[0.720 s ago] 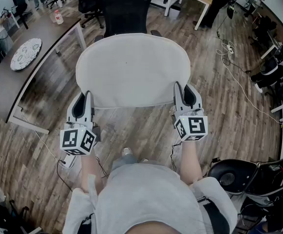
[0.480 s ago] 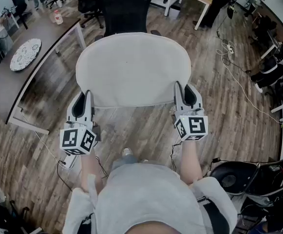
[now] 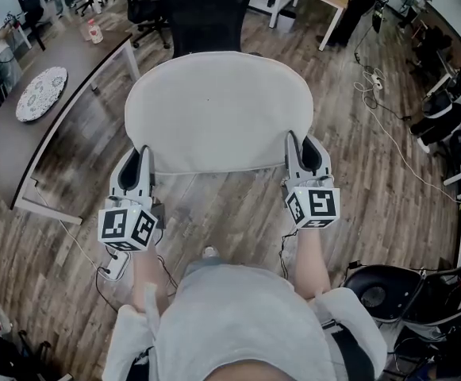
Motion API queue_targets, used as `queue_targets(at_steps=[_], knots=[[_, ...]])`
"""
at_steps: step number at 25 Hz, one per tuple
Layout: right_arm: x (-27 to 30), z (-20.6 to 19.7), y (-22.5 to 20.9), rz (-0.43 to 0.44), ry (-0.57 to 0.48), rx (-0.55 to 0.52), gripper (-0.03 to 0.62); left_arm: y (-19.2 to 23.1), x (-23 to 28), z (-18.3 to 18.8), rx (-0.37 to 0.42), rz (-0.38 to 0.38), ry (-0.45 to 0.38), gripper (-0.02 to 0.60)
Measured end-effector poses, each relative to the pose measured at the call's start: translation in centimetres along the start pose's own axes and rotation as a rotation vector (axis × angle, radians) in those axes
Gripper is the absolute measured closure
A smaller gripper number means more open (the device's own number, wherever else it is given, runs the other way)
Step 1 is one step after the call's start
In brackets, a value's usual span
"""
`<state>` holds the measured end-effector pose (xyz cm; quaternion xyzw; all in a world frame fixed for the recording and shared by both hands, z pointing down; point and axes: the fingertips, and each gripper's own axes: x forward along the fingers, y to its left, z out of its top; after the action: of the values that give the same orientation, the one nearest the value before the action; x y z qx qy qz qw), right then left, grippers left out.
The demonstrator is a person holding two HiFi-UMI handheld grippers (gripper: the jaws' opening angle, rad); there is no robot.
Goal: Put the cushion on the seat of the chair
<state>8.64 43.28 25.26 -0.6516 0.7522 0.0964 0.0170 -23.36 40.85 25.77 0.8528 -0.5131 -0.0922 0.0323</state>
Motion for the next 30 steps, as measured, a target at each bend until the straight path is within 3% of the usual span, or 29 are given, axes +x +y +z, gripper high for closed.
queue_targets(at_steps=[17,30], knots=[[4.3,-1.5,1.1,-0.051,0.005,0.023,0.533,3.9,3.7,-0.8,-0.014,-0.042,-0.004,0.523],[13.2,-2.9,-1.5,-0.022,0.002,0.029,0.533,6.7,11.9,-1.3,-0.025,-0.023,-0.005,0.525]])
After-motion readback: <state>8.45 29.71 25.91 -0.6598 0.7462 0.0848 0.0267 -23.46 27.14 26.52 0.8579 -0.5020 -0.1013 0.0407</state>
